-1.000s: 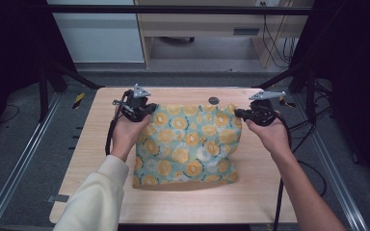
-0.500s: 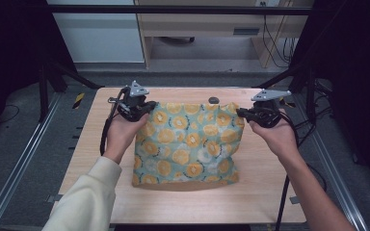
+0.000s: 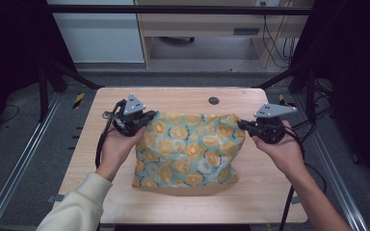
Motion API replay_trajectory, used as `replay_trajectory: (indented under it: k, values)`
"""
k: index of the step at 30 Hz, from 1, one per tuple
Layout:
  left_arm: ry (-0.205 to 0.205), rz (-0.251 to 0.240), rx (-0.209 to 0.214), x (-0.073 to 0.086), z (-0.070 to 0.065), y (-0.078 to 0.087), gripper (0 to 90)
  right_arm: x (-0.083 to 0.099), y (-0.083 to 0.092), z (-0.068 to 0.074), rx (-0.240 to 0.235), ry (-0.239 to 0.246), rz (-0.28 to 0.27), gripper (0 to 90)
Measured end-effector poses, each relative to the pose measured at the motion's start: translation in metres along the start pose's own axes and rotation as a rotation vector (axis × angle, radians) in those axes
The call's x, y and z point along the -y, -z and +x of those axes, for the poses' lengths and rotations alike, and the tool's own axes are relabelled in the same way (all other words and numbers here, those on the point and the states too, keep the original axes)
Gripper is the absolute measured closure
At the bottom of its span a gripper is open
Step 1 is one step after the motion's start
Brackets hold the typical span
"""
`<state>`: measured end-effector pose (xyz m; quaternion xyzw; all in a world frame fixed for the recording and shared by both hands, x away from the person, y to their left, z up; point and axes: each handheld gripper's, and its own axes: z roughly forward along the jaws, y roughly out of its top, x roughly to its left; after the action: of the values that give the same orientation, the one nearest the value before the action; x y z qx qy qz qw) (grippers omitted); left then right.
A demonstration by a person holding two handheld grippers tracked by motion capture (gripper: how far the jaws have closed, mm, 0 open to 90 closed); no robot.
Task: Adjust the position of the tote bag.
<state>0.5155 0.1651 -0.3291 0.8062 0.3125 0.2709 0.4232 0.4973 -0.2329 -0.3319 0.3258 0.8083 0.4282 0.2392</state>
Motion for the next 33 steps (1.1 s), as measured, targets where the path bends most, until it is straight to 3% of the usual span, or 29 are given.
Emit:
replay_trajectory:
  k: [6,11,16,18,24,27,33]
  values:
    - [-0.043,-0.018,0.035,0.019,-0.022,0.016,89.7,0.019,0.013,0.02,-0.027,0.025,-0.001,90.0]
    - [-0.057,-0.027,0.055,0.032,-0.032,0.026,89.6,0.031,0.017,0.028,-0.044,0.031,0.006,90.0]
    - [-0.089,-0.035,0.089,0.054,-0.049,0.04,89.6,0.051,0.023,0.04,-0.076,0.028,0.013,90.0]
    - [-0.074,-0.04,0.115,0.062,-0.054,0.043,89.5,0.056,0.024,0.044,-0.084,0.027,0.015,90.0]
    - [-0.077,-0.046,0.169,0.079,-0.068,0.049,89.5,0.071,0.027,0.057,-0.119,0.026,0.022,90.0]
    - [-0.09,-0.026,0.217,0.094,-0.078,0.051,89.5,0.079,0.028,0.064,-0.139,0.028,0.033,90.0]
    - [-0.145,0.027,0.255,0.114,-0.089,0.045,89.4,0.097,0.027,0.072,-0.187,0.038,0.06,90.0]
